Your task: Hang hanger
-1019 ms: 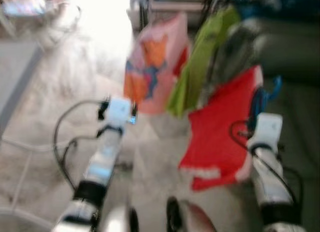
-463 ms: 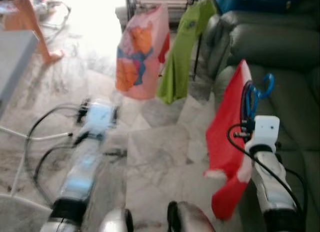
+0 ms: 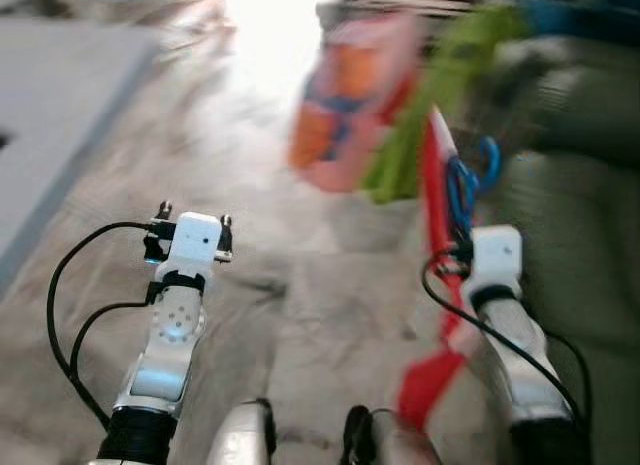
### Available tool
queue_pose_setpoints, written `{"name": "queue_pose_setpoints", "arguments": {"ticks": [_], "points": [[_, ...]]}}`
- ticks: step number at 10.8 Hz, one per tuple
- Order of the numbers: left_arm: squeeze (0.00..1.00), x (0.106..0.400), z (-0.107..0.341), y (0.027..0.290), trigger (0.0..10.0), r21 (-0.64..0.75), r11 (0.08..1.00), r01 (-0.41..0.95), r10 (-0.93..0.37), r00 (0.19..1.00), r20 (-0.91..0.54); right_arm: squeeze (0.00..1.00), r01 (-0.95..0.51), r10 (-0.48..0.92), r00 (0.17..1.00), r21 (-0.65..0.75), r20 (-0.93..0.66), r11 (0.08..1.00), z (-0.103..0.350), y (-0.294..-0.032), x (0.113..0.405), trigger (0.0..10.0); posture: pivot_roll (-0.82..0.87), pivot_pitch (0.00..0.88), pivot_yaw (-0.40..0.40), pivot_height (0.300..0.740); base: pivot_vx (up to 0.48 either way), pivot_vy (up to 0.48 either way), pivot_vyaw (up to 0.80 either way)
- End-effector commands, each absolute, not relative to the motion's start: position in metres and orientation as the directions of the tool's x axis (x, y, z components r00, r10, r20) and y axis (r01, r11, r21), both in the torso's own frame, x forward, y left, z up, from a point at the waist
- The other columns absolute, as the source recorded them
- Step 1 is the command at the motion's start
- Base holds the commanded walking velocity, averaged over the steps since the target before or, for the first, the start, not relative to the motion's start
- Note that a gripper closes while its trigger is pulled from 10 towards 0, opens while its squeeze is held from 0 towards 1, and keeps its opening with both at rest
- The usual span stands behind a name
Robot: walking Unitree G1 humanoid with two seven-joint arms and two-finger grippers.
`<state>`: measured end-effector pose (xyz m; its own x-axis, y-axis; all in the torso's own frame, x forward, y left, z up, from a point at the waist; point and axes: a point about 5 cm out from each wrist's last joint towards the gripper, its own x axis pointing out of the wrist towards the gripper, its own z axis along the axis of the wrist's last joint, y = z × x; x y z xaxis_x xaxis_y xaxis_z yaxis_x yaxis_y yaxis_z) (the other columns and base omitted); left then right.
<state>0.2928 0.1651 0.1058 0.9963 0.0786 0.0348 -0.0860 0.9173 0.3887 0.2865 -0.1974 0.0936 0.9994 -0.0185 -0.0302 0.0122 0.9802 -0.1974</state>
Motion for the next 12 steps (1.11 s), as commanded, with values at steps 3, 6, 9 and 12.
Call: {"name": "queue_pose_setpoints", "arguments": {"ticks": [3,6,9,12], "points": [[0.0,0.302,0.101,0.157,10.0,0.392,0.918,-0.055,0.057,0.998,0.006,0.1,-0.03,0.032,0.999,-0.196,0.004,0.98,0.103,-0.192,0.29,10.0,-0.09,0.163,-0.006,0.74,0.0,0.0,0.8],[0.0,0.308,0.102,0.154,10.0,0.39,0.919,-0.049,0.049,0.999,0.011,0.1,-0.069,0.072,0.997,-0.172,0.009,0.983,0.11,-0.191,0.3,10.0,-0.09,0.167,-0.008,0.74,0.0,0.0,0.8],[0.0,0.312,0.1,0.15,10.0,0.375,0.927,-0.023,0.019,1.0,0.014,0.1,-0.169,0.174,0.984,-0.129,0.029,0.977,0.118,-0.178,0.304,10.0,-0.09,0.167,-0.01,0.74,0.0,0.0,0.79],[0.0,0.318,0.095,0.126,10.0,0.311,0.936,0.166,-0.161,0.986,-0.041,0.1,-0.261,0.269,0.963,-0.157,0.032,0.953,0.123,-0.17,0.304,10.0,-0.09,0.17,-0.012,0.74,0.0,0.0,0.79]]}}
